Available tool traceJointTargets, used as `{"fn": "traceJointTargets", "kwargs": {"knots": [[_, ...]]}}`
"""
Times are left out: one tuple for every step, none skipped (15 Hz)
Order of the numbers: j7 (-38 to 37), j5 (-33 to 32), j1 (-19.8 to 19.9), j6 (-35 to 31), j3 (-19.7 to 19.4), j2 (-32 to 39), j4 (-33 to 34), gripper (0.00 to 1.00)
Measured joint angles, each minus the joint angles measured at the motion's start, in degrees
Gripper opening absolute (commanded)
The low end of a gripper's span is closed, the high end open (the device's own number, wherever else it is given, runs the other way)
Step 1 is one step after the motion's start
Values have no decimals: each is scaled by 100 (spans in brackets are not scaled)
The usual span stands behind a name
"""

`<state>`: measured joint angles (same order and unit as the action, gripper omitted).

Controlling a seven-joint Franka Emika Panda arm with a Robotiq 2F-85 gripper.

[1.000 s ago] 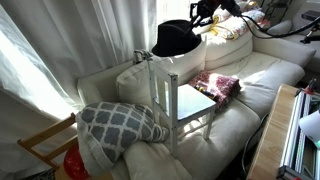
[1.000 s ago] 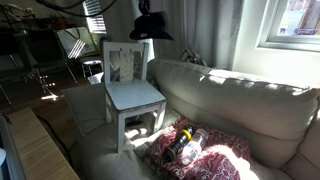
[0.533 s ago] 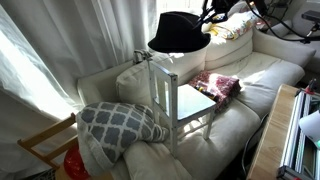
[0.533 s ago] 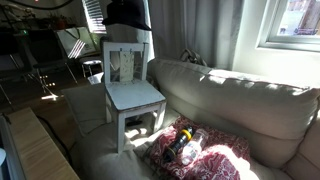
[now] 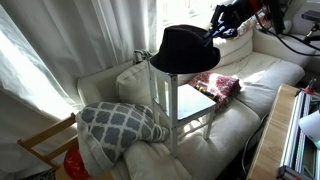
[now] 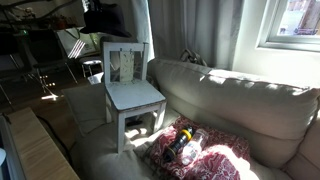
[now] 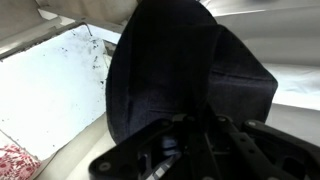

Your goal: Turn the wooden chair to face the right then hang the hat on its backrest

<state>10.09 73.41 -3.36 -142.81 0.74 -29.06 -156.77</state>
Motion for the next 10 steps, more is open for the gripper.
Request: {"fn": "traceJointTargets", "kwargs": {"knots": [[8, 6, 0, 0, 0, 0, 0, 2], [10, 9, 0, 0, 0, -1, 0, 2], [37, 20, 1, 23, -2, 13, 9, 2], [120, 93, 1, 81, -4, 44, 22, 2], [290, 261, -6, 118, -5, 105, 37, 2], [534, 506, -25, 121, -5, 192, 53, 2], [827, 807, -44, 127, -5, 298, 74, 2], [1128, 1085, -52, 151, -1, 421, 102, 2], [1381, 1303, -52, 197, 5, 555, 131, 2], [1601, 1484, -51, 268, 16, 701, 161, 2]]}}
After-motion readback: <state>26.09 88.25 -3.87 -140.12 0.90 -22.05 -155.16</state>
